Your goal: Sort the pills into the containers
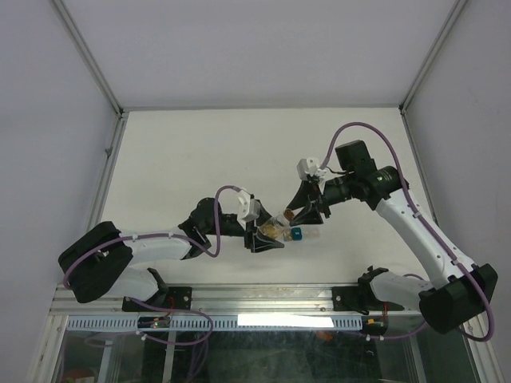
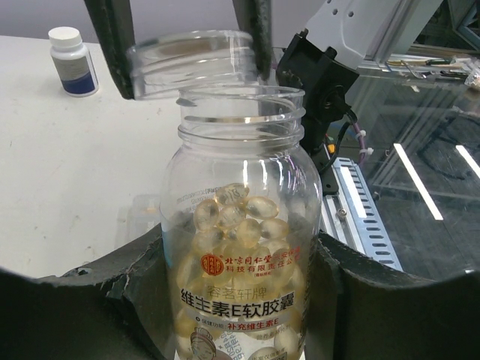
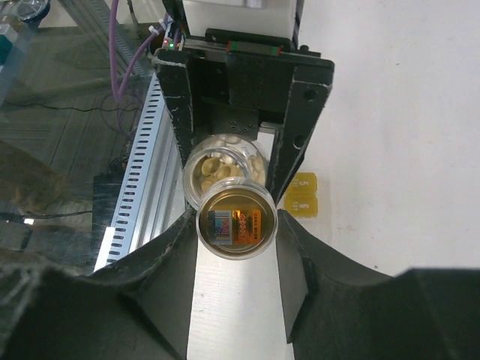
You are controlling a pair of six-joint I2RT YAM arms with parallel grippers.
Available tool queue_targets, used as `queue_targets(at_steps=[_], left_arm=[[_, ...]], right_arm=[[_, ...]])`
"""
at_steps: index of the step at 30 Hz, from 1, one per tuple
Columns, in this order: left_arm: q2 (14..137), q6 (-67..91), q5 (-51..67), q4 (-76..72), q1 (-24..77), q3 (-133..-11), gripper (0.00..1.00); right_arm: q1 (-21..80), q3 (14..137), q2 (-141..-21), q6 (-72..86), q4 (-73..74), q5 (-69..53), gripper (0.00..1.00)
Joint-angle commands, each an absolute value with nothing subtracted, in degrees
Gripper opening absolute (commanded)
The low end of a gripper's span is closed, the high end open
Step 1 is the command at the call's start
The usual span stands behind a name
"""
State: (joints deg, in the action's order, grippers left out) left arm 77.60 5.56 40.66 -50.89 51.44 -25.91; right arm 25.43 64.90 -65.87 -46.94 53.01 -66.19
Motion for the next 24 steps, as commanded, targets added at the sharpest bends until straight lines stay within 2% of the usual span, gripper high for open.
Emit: queue_targets(at_steps=[1,17,24], left_arm=[[77.99,6.52,39.94,-52.71,51.94,-28.13,0.00],[79.67,9.29,40.60,-54.30,52.38,-29.31,0.00],[79.15,11.48,41.11,-56.57,52.38,-29.00,0.00]], right_arm=[[27.93,64.17,-65.25,-44.97,49.18,-66.81,0.22],[31.89,60.27,-63.89,-47.16,46.26,-62.27,0.22],[32.04,57.36,-59.64,-57.67,47.09,-62.29,0.23]])
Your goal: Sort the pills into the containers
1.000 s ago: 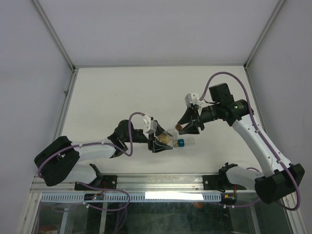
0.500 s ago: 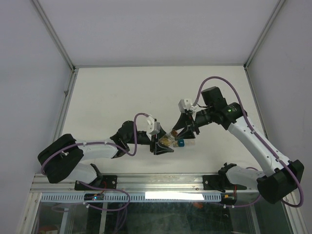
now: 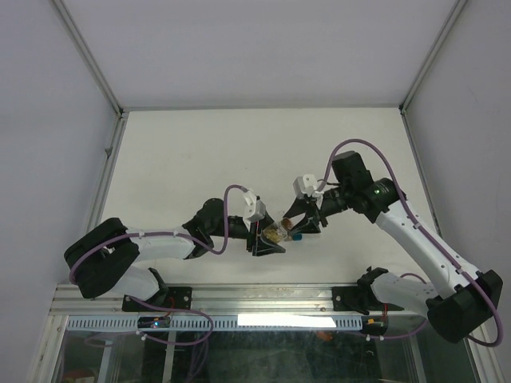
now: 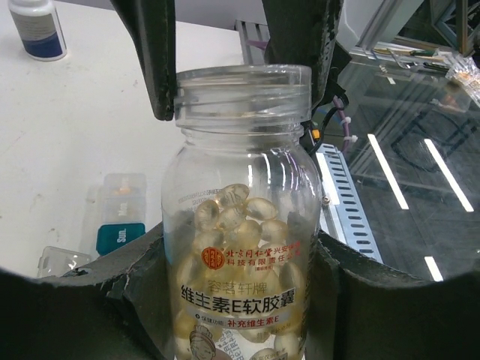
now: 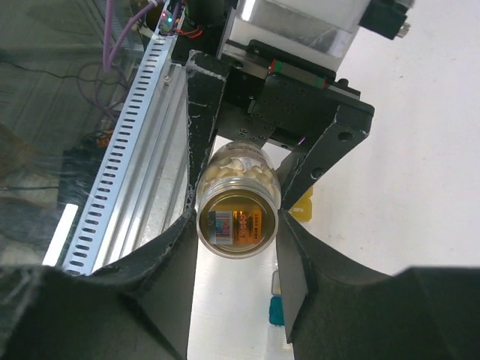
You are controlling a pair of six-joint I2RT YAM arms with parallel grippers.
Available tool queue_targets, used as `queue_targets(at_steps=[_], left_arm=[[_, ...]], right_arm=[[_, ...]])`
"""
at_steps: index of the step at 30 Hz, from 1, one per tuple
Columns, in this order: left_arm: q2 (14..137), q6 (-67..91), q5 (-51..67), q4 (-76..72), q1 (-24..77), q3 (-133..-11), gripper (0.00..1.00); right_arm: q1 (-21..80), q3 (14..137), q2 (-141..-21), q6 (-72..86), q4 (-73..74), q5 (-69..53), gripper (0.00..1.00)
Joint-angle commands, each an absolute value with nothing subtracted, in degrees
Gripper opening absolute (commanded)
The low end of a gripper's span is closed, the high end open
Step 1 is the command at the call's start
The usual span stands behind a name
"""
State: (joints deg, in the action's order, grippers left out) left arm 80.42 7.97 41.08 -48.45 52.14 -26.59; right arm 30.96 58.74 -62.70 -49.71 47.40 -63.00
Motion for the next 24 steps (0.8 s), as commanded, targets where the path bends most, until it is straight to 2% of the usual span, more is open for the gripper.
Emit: queue_targets(at_steps=[1,6,11,19,24], left_arm=[[79.18,11.99,41.50,-57.09,52.35,-29.10,0.00],[80.10,13.14,44.34,-56.06,52.36,-32.18,0.00],[79.45,10.84,42.46,-52.04,52.31,-33.86,0.00],[75.86,0.94,27.16,-43.42,53.89,-35.00,0.00],[76.42,-5.32,13.58,-40.60,55.62,-36.79,0.00]], right_arm=[[31.98,57.04,-59.18,-59.67,47.72,-62.78,0.23],[32.16,58.16,-60.39,-63.23,50.78,-65.20,0.23],[32.24,58.63,-60.55,-57.92,48.85,-63.84,0.22],[32.18,55.96,-61.03,-31.55,35.52,-55.56,0.20],[32.22,55.31,-63.69,-14.41,29.55,-43.89,0.15]])
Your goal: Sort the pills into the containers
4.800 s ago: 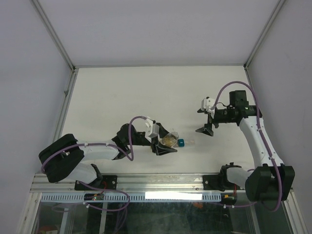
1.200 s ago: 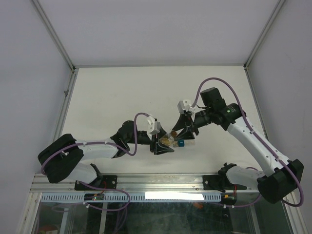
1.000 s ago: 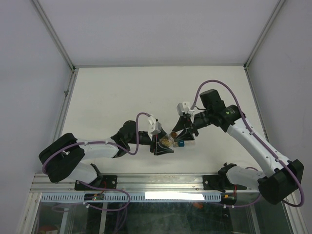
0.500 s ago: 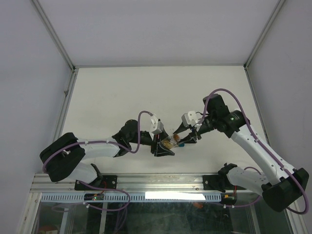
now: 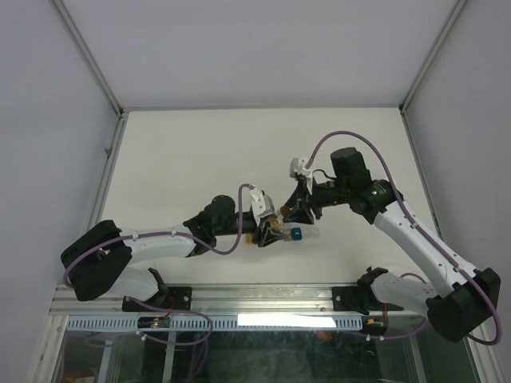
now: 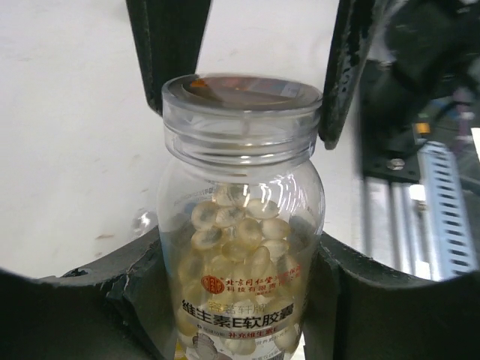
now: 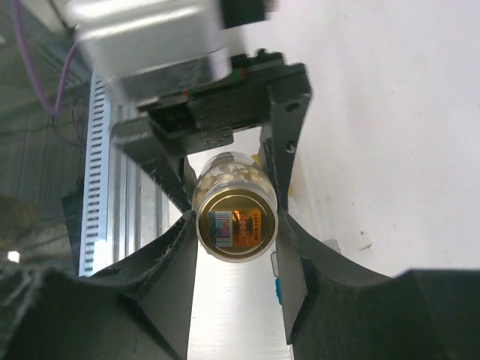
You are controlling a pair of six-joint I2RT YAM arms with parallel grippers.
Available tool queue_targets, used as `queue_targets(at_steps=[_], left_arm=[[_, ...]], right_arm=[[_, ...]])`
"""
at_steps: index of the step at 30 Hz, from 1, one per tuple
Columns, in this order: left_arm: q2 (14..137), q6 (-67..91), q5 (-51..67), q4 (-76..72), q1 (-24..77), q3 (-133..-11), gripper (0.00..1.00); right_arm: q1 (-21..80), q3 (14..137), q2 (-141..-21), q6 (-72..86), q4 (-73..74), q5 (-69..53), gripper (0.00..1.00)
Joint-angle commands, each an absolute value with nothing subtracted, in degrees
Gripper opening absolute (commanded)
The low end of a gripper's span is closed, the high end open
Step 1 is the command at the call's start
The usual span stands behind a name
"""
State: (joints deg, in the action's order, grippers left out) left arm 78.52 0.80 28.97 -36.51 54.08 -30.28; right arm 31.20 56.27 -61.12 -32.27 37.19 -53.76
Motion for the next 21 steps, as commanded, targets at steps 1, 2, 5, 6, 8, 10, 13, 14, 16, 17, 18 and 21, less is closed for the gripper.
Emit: queue_targets(at_steps=[1,2,5,6,8,10,13,14,16,17,18,21], left_arm=[[76.88,-6.07,11.15,-40.00,55.78,-37.38,0.00],[77.43,-6.78,10.23,-39.53,55.87,-37.83,0.00],[78.59,-8.07,9.72,-38.62,55.88,-38.66,0.00],[78.66,-8.22,9.77,-38.65,55.86,-38.56,0.00],[78.53,-8.57,10.09,-38.83,55.81,-37.93,0.00],[78.15,-8.56,10.75,-38.66,55.66,-37.27,0.00],[77.81,-8.39,12.02,-38.58,55.40,-36.30,0.00],[77.69,-8.24,12.47,-38.74,55.31,-35.88,0.00],[77.37,-8.08,13.70,-39.52,55.12,-35.25,0.00],[77.09,-7.92,14.24,-39.81,54.97,-35.02,0.00],[76.90,-7.83,14.77,-39.91,54.89,-34.94,0.00],[75.91,-7.66,17.69,-40.01,54.44,-34.78,0.00]], right_arm=[[32.10,55.96,-64.37,-11.73,29.35,-41.46,0.15],[32.07,56.76,-65.04,-9.76,29.83,-40.01,0.15],[31.46,59.67,-66.63,-6.83,32.47,-40.81,0.22],[31.20,60.56,-66.89,-6.82,33.24,-42.38,0.30],[30.30,62.07,-66.50,-7.34,34.53,-44.31,0.46],[28.28,63.59,-65.52,-8.58,35.70,-46.71,0.62],[24.67,66.00,-63.13,-10.86,37.32,-50.51,0.79],[23.73,67.13,-62.32,-11.73,38.06,-51.14,0.83],[22.59,68.63,-60.92,-13.76,39.78,-52.60,0.90],[22.05,69.35,-60.32,-14.85,40.68,-53.11,0.93],[21.41,70.14,-59.91,-16.18,41.86,-53.73,0.94],[19.51,72.36,-59.55,-23.73,47.58,-56.42,0.97]])
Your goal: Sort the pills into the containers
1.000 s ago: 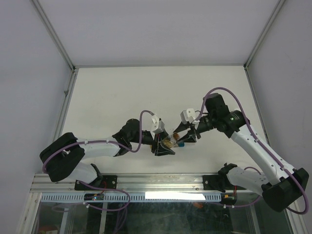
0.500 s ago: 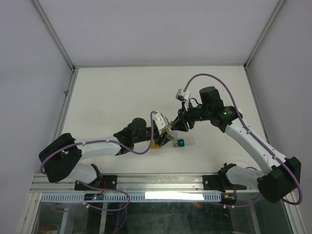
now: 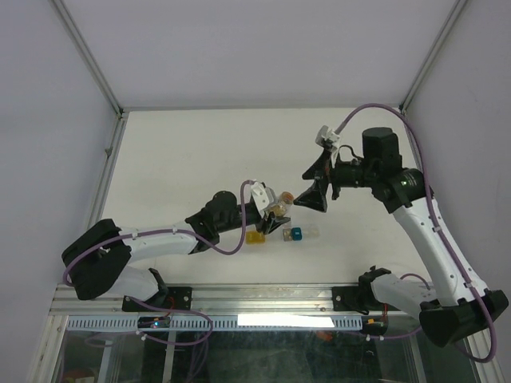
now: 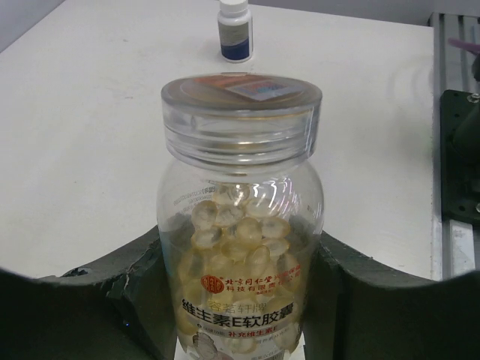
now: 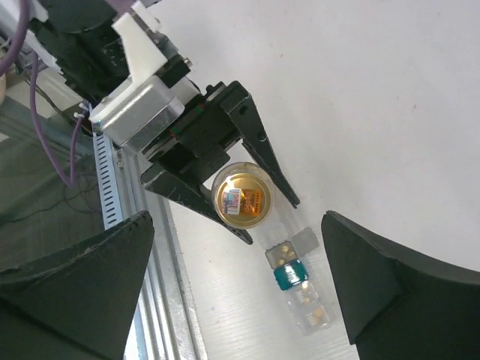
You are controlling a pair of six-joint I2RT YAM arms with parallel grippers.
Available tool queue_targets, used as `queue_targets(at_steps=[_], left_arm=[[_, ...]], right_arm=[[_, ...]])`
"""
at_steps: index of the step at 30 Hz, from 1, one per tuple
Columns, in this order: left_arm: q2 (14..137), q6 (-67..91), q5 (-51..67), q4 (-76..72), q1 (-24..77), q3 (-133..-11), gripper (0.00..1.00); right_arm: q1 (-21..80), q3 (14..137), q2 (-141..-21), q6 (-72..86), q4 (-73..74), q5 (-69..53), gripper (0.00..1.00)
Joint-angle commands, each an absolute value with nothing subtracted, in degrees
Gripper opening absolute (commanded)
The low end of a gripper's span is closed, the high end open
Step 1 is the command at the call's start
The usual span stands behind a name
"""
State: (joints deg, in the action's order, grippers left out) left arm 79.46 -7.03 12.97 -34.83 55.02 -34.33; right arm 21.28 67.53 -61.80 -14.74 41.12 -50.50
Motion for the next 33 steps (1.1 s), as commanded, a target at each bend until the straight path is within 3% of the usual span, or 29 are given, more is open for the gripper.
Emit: queue_targets(at_steps=[1,6,8,12,22,33], left_arm=[[75.71,-7.62,19.73,-40.00,54.04,-34.89,0.00],[76.86,-8.63,36.29,-34.41,50.13,-41.28,0.00],[78.07,-9.31,41.56,-31.27,48.46,-45.55,0.00],[82.36,-9.76,50.34,-27.73,45.26,-55.50,0.00],[98.87,-17.95,62.36,-11.57,40.41,-82.95,0.00],[96.31,-24.47,61.41,-6.53,40.07,-74.83,0.00]], right_arm=[[19.36,73.27,-59.74,-28.06,49.96,-57.08,0.97],[19.37,77.87,-61.33,-63.41,64.14,-62.65,0.99],[19.36,81.70,-61.95,-69.87,66.27,-60.46,0.99],[19.34,93.94,-67.14,-71.53,73.94,-55.24,0.99],[18.02,107.53,-67.80,-62.67,75.00,-47.14,0.99],[16.82,98.89,-69.22,-59.61,72.60,-52.75,0.97]])
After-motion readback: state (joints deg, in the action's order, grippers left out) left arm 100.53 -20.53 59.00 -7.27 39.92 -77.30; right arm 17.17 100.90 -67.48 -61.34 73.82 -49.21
